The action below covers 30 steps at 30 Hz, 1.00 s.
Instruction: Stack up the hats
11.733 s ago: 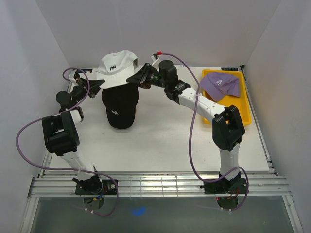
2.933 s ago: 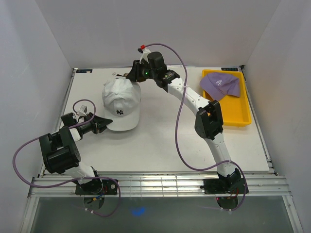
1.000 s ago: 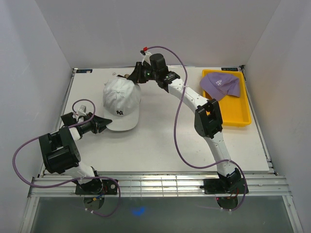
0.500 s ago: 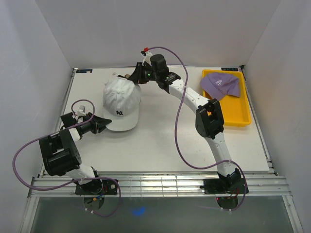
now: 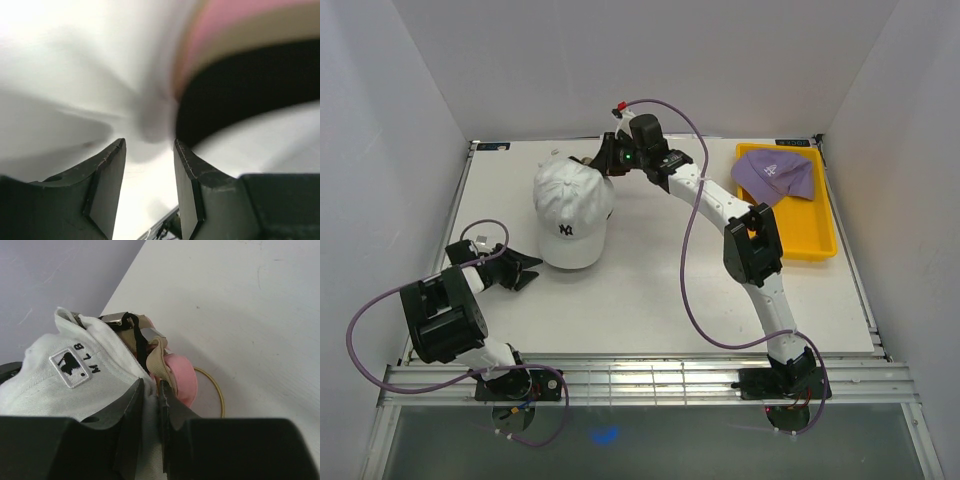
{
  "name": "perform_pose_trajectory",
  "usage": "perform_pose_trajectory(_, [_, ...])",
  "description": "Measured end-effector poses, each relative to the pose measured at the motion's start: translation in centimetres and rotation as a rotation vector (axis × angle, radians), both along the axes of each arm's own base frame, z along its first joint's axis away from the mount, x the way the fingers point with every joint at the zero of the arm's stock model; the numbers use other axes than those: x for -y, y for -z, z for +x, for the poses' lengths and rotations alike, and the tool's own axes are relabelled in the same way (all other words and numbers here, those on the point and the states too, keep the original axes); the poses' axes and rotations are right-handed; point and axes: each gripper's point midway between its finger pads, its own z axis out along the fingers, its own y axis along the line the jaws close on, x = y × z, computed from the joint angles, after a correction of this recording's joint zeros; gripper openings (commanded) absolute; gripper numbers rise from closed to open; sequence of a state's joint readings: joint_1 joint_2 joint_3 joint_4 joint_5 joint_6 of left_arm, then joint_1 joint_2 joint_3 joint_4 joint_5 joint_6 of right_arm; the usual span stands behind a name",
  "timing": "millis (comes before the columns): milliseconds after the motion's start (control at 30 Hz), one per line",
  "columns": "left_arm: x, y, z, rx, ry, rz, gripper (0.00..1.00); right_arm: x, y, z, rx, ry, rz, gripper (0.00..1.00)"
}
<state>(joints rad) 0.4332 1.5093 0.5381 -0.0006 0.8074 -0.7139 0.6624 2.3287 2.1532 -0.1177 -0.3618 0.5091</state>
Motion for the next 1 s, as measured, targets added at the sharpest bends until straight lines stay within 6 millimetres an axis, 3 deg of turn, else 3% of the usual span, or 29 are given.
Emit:
perform_pose_trajectory(67, [-0.8, 1.8, -1.1, -0.084, -0.053, 0.031, 0.56, 0.5, 0.7, 0.2, -0.016, 0.012, -0.020, 0.22])
perform_pose_trajectory(300, [-1.2, 2.0, -1.4, -0.104, -0.076, 0.045, 0.56, 0.8, 1.4, 0.2, -0.023, 0.018, -0.043, 0.24])
perform_pose_trajectory(700, [-2.4, 1.5, -1.8, -0.131, -0.106, 0.142, 0.59, 1.8, 1.3, -0.1, -0.029, 0.044, -0.084, 0.51])
perform_pose_trajectory(1000, [-3.8, -0.6, -1.4, -0.103, -0.134, 0.233, 0.60, 3.0, 1.7, -0.3, -0.073, 0.060, -0.138, 0.66])
